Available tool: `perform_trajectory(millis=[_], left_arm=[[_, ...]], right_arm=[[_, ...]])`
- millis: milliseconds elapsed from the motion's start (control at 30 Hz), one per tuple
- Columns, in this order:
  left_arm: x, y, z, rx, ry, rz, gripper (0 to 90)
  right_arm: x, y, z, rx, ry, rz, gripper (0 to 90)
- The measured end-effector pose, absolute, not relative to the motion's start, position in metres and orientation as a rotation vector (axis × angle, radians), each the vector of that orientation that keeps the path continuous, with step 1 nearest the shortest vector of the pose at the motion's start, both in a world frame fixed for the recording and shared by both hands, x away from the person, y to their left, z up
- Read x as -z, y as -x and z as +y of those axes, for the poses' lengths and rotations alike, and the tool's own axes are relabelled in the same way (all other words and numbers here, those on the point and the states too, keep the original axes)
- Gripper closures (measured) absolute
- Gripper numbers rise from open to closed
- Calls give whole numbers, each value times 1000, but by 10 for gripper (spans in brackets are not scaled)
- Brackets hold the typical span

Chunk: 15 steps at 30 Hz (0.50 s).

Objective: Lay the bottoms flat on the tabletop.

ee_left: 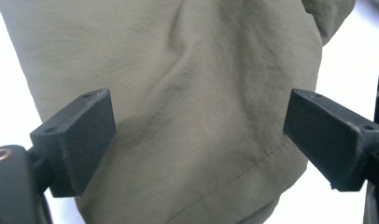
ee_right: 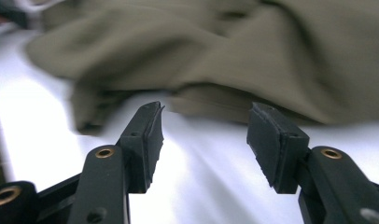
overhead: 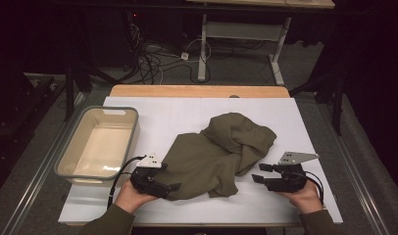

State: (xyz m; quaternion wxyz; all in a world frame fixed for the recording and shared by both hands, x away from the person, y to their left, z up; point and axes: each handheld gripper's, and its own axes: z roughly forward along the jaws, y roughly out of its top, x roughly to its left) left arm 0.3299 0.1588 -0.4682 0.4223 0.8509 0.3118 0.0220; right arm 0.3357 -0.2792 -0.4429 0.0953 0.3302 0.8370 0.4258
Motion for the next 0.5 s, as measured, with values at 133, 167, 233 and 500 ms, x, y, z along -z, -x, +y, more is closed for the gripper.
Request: perform_trajectory(millis=[133,167,233,500], left_arm=[[469,-330,158,-60,-2132,778,86],[469,-330,158,-61,-2133,777,86],[469,-330,158,-62,-2133,775,87],[469,-330,157,-65,-2130,771,87]], right_arm=[[449,-347,-293,-1199,-1091,2416,464],[451,-350,-296,-1188,-1117,2405,464],[454,-357,-301,-1174,-1161,2385,463],[464,-376,-302,-1140,-1231,2372,448]])
